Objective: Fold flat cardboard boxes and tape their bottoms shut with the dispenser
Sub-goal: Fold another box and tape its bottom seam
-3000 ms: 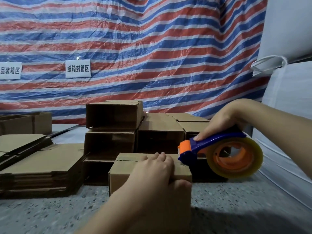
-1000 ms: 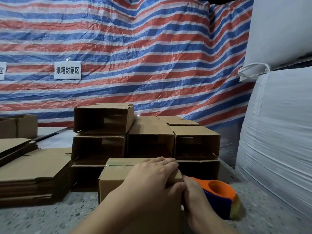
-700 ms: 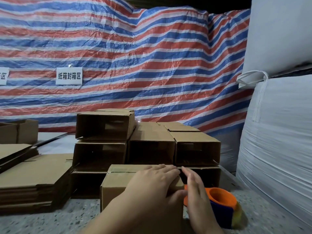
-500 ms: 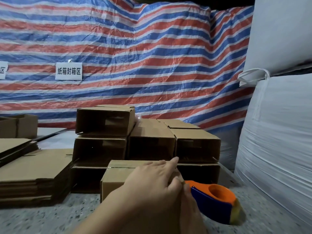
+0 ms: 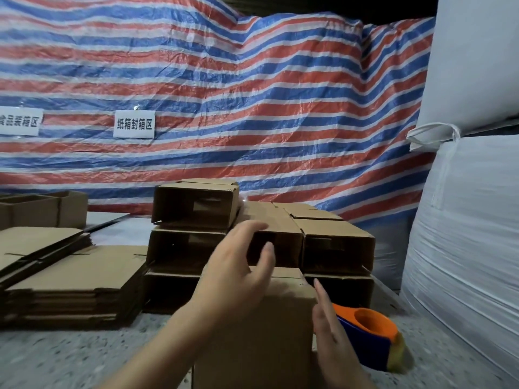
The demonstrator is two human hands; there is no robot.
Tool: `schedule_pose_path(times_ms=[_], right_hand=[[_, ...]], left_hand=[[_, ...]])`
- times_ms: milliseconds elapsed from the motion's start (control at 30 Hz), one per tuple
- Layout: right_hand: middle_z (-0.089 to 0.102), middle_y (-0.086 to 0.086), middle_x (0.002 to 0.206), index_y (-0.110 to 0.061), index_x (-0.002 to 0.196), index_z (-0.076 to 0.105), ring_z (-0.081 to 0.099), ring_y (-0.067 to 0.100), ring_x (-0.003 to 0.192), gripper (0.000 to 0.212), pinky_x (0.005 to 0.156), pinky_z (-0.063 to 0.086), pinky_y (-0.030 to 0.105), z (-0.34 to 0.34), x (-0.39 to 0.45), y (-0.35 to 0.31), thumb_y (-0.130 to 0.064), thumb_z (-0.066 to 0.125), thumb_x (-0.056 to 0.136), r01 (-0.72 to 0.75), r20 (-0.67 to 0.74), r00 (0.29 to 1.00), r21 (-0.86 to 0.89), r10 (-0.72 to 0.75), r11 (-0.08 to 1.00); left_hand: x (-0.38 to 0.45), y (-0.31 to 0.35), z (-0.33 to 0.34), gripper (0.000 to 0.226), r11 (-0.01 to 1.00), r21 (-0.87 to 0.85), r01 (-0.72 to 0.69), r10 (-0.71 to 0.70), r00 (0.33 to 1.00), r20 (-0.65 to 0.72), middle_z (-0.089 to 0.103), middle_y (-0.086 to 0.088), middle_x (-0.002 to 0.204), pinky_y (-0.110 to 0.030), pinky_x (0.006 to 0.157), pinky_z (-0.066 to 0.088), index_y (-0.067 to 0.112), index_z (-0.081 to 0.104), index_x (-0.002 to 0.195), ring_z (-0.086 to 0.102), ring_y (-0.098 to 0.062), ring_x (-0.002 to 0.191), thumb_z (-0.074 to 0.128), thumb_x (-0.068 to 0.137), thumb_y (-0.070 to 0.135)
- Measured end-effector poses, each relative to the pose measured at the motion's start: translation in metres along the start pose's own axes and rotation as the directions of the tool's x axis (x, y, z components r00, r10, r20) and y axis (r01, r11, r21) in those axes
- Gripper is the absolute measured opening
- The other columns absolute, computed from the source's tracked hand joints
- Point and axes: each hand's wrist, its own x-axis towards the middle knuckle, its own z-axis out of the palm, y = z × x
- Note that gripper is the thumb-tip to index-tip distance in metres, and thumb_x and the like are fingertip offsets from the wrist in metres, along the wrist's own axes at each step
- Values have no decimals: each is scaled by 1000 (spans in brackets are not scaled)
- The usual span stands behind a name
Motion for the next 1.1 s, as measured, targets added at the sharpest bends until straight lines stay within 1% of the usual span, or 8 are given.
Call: schedule_pose_path(times_ms=[33, 167, 300, 500, 700, 867, 1000, 1100], right_hand=[[26, -28, 149, -51, 154, 7, 38, -16, 120, 125, 85, 39, 10, -4, -1, 6, -105, 44, 47, 47, 147, 988, 54, -55, 997], [35, -17, 152, -62, 140, 7, 55, -1, 120, 90, 94, 54, 26, -2, 18, 15, -79, 57, 66, 87, 57, 994, 108, -94, 990], [43, -2, 151, -61, 141, 13, 54, 17, 129, 54, 104, 51, 41, 14, 13, 20, -64, 39, 93, 98, 28, 995, 26, -99, 995], [76, -1, 105, -22, 123, 65, 72, 17, 98, 69, 89, 56, 34, 5, 33, -33, -71, 40, 81, -61, -112, 992, 5, 61, 998], [61, 5, 115, -22, 124, 57, 56, 25, 111, 60, 93, 39, 36, -13, 55, -58, -70, 32, 98, -452, -114, 892, -218, 437, 865], [61, 2, 121, -22, 139, 55, 53, 21, 111, 62, 86, 42, 33, 1, 54, -20, -65, 37, 99, -540, -71, 836, -280, 544, 794], [50, 15, 148, -15, 149, 44, 47, 33, 135, 82, 112, 39, 44, -5, 48, -14, -75, 37, 94, -617, -119, 785, -74, 608, 783], [61, 16, 134, -12, 138, 53, 57, 35, 123, 74, 108, 45, 46, -13, 30, -7, -70, 48, 92, -620, -147, 773, 35, 617, 784]], left_hand=[[-4, -5, -7, 36, 1000, 2, 21, -21, 997, -80, 51, 30, 113, -10, 88, 44, 34, 51, 128, 49, 11, 112, 46, 94, 45], [-41, -44, -20, 49, 953, -84, 293, -304, 913, -271, 57, 8, 121, -27, 87, 47, 26, 51, 132, 55, -7, 112, 37, 93, 53], [-80, -71, -4, 26, 769, -335, 545, -592, 804, -50, 55, 7, 133, -32, 96, 38, 36, 46, 128, 49, -12, 121, 35, 105, 37], [-45, -66, -23, 35, 652, -445, 614, -627, 767, 139, 57, 18, 128, -25, 89, 40, 41, 50, 135, 51, 1, 115, 44, 101, 41], [-13, -53, -29, 27, 442, -180, 879, -819, 477, 319, 64, -2, 98, -28, 61, 43, 24, 58, 104, 61, -18, 88, 46, 101, 47], [-45, -65, -10, 46, 280, -75, 957, -861, 285, 421, 64, -10, 104, -35, 84, 52, 6, 60, 119, 62, -24, 96, 49, 100, 46], [-45, -65, -16, 53, 286, -69, 956, -876, 290, 386, 62, -6, 104, -37, 80, 52, 8, 57, 124, 60, -22, 92, 44, 100, 54], [-50, -57, -23, 59, 297, -56, 953, -877, 295, 378, 58, -5, 121, -42, 88, 50, 15, 48, 138, 57, -24, 102, 38, 100, 59]])
